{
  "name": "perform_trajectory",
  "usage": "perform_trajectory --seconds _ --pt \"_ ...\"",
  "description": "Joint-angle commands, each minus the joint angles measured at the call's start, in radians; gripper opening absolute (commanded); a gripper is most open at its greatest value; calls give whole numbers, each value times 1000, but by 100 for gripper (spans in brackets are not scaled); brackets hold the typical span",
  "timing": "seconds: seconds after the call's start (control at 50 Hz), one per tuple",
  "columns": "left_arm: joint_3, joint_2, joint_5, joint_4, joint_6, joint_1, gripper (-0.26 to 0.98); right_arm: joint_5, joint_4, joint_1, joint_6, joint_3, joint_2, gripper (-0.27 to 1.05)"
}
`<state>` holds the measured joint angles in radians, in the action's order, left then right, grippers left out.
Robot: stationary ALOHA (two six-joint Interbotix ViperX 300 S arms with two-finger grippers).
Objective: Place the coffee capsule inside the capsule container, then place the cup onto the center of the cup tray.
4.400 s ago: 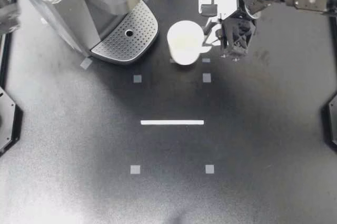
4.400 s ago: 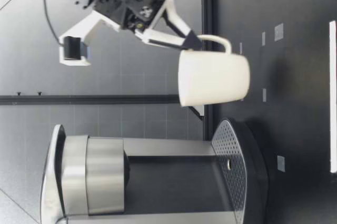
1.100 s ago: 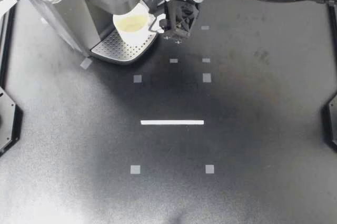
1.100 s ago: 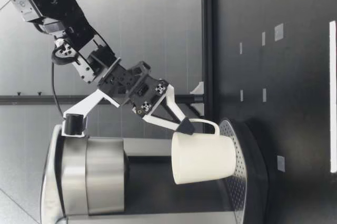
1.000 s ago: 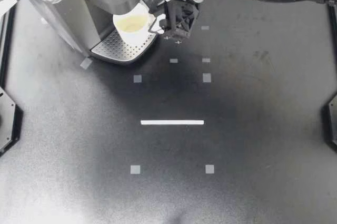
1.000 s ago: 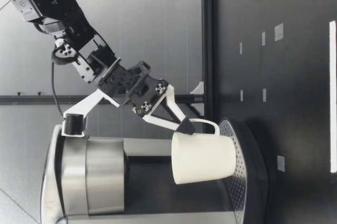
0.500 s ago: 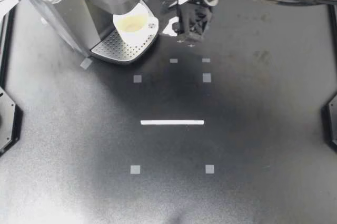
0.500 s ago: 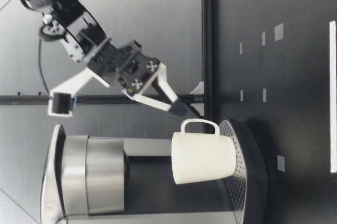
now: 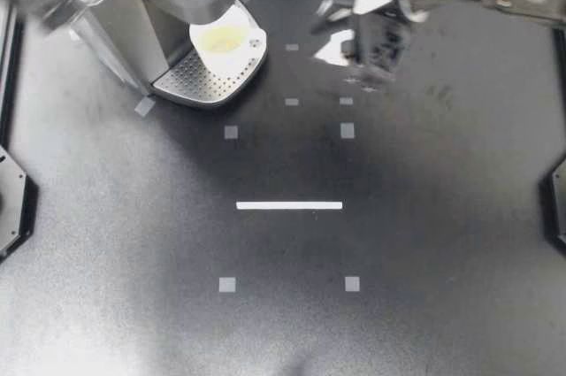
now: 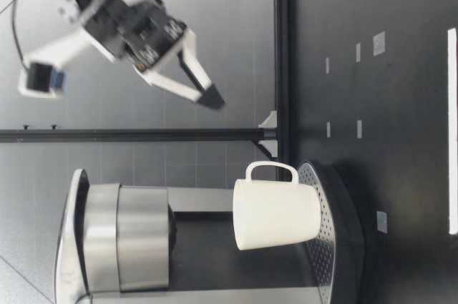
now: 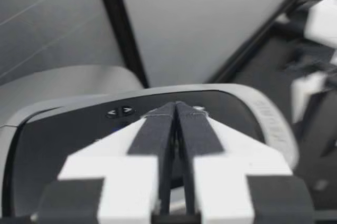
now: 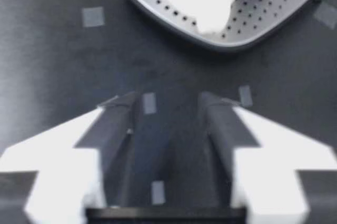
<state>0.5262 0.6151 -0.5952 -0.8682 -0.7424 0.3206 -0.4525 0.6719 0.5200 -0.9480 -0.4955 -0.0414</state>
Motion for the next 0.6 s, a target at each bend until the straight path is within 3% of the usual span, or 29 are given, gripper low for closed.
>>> perform_trajectory --seconds 0.0,0.3,0.58 --pt "-71 -44 -44 -5 11 11 11 29 21 -14 2 -17 -74 40" --pt "-238 -209 -264 23 130 11 11 172 43 -89 2 -150 -190 35" --pt "-327 -296 -337 143 255 11 11 232 32 -89 -5 -184 -219 34"
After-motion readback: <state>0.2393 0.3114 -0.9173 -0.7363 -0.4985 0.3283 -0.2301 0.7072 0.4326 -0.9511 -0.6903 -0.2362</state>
